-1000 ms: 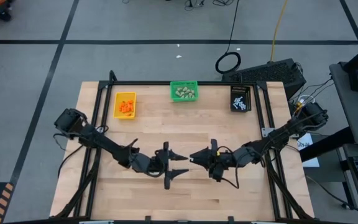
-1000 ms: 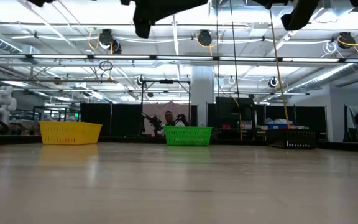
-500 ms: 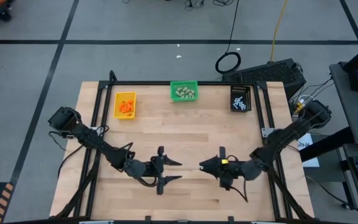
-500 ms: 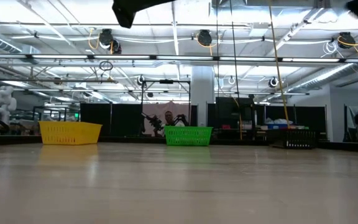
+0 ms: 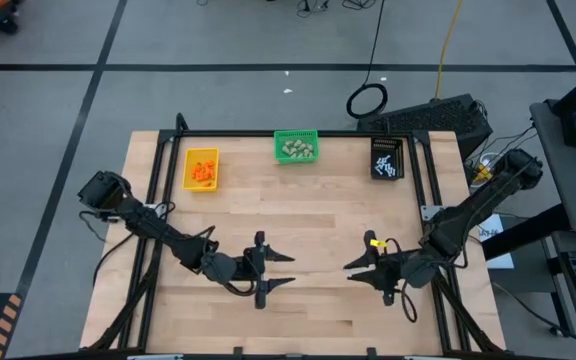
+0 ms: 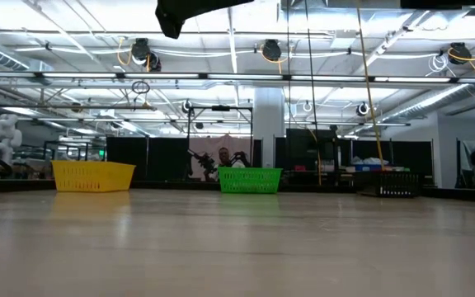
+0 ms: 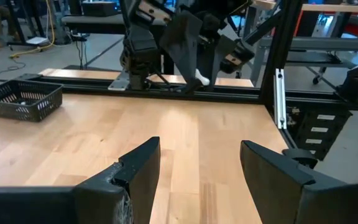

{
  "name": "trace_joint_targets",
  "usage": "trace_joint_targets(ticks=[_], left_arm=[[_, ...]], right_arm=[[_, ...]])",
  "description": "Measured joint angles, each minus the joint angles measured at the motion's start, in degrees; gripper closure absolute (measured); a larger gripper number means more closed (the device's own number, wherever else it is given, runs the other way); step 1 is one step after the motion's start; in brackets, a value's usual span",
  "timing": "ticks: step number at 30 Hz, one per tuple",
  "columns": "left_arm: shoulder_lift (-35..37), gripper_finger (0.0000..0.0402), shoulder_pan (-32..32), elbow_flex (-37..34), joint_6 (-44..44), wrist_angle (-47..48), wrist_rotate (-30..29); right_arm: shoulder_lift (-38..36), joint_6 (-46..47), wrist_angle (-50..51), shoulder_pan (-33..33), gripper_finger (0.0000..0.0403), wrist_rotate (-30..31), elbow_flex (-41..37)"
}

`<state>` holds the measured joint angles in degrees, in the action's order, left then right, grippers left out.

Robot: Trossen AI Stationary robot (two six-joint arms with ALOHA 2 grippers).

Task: Sort Halloween decoration
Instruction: Put the white bone toy into the black bin

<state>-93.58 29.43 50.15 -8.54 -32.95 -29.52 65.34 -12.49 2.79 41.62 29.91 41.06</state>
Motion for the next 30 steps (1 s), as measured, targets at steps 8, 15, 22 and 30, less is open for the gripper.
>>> trace_joint_targets(ticks=[8, 15, 22, 30], left_arm=[[0.0, 0.0181, -0.4, 0.0, 0.4, 1.0, 0.1], [0.0, 0.0181, -0.4, 0.0, 0.5, 1.8, 0.3], [0.0, 0.0181, -0.6, 0.0, 0.5, 2.1, 0.3], [0.0, 0.0181, -0.6, 0.0, 0.5, 2.0, 0.3]], right_arm=[[0.4, -0.4, -18.7, -2.3, 0.0316, -0.1, -9.2], [0.4, -6.0, -40.4, -4.0, 0.0316, 0.0, -18.4], [0.4, -10.3, -41.9, -4.2, 0.0316, 0.0, -18.9], [0.4, -29.8, -41.9, -4.2, 0.0316, 0.0, -18.9]])
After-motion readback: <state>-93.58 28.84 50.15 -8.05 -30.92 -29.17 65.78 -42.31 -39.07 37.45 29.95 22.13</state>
